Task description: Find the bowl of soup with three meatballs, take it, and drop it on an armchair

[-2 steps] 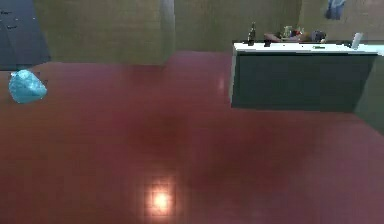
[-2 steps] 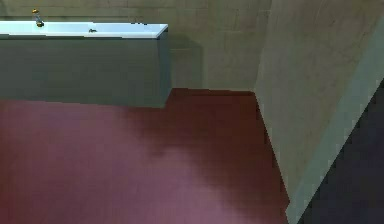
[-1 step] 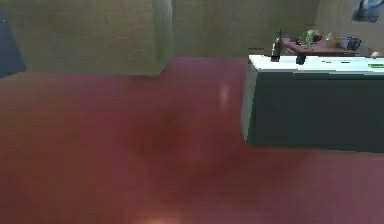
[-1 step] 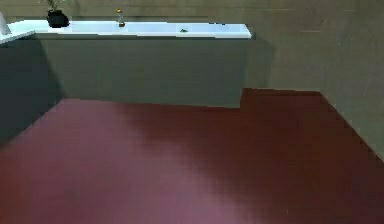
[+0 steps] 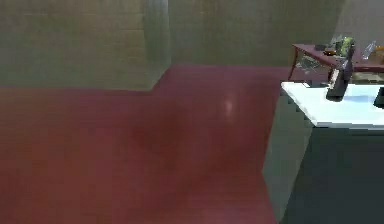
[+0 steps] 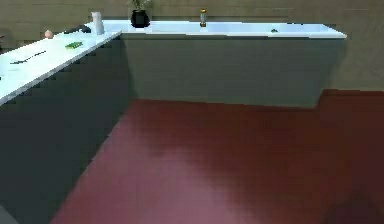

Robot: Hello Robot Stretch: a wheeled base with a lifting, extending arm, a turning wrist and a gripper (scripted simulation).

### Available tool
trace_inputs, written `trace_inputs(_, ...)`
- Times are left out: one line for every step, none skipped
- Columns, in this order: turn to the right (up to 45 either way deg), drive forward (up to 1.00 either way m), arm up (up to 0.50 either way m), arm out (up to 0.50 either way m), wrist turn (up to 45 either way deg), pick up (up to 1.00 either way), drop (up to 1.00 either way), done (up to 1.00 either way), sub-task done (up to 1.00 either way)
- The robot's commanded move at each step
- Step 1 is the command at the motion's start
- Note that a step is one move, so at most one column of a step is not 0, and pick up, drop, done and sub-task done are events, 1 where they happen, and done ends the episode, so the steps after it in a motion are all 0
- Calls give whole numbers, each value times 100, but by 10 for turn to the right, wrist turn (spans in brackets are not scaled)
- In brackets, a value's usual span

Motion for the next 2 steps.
trace_inputs(0, 75, 0, 0, 0, 0, 0, 0, 0)
trace_inputs(60, 0, 0, 0, 0, 0, 0, 0, 0)
